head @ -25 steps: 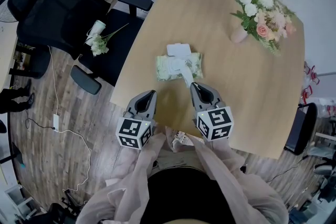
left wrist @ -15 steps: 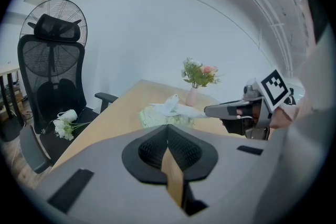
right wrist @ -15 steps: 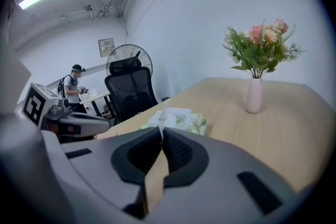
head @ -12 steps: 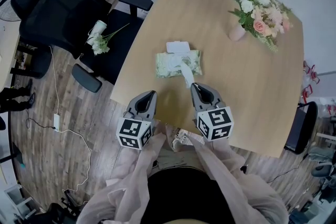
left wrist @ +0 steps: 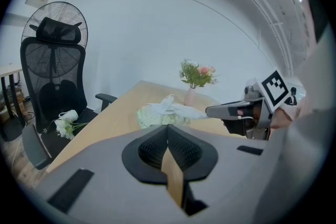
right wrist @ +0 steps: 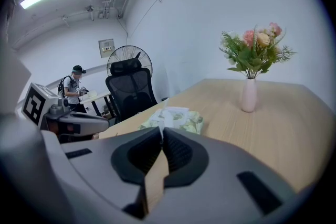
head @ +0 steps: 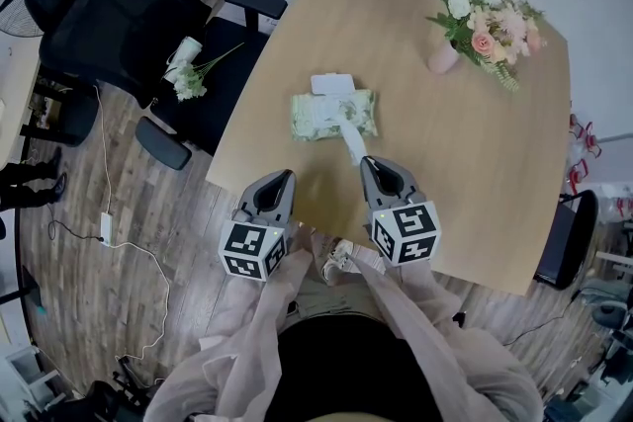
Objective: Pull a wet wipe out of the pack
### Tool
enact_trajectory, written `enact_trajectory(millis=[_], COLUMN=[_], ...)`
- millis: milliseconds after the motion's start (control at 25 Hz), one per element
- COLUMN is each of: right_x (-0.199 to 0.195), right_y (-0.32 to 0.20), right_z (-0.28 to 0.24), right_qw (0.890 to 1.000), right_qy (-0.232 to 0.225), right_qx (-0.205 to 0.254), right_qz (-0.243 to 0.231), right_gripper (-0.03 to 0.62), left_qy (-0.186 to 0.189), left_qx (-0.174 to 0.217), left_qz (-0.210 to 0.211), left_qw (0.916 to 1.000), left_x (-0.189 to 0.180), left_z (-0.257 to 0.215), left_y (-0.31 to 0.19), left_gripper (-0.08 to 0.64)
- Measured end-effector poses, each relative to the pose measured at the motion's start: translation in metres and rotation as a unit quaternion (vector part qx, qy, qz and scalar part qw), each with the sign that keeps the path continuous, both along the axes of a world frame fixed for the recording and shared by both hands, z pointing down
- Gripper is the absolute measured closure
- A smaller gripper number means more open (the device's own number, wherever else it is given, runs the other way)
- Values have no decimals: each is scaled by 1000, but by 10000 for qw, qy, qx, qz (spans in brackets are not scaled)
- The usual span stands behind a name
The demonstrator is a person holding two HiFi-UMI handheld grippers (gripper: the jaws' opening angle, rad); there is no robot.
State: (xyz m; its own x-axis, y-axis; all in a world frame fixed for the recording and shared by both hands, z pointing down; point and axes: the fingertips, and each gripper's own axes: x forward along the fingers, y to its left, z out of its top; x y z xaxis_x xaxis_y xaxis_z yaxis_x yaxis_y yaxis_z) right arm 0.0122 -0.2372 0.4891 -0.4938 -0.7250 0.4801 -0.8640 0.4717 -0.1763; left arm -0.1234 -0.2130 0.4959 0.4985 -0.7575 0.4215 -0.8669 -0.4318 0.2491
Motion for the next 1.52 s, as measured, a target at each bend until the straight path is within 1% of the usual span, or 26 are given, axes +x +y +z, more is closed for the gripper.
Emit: enact_trajectory(millis=[960,1280,1520], right_x=[19,27,37], right_y=[33,44,54], right_z=[-3,-5,-7], right_qw=[10000,9999,9995], right_qy=[-55,-81,-194], right_qx=[21,47,43], right_qz=[18,105,225], right_gripper=[578,578,578], left_qy=[-35,-37,-33], left_qx=[68,85,120], left_qz=[65,63,57], left_qw=[9999,9999,9999], left_x=[21,25,27], left_z=[-7,-8,-9], left_y=[34,46,54], left_gripper=[548,548,548])
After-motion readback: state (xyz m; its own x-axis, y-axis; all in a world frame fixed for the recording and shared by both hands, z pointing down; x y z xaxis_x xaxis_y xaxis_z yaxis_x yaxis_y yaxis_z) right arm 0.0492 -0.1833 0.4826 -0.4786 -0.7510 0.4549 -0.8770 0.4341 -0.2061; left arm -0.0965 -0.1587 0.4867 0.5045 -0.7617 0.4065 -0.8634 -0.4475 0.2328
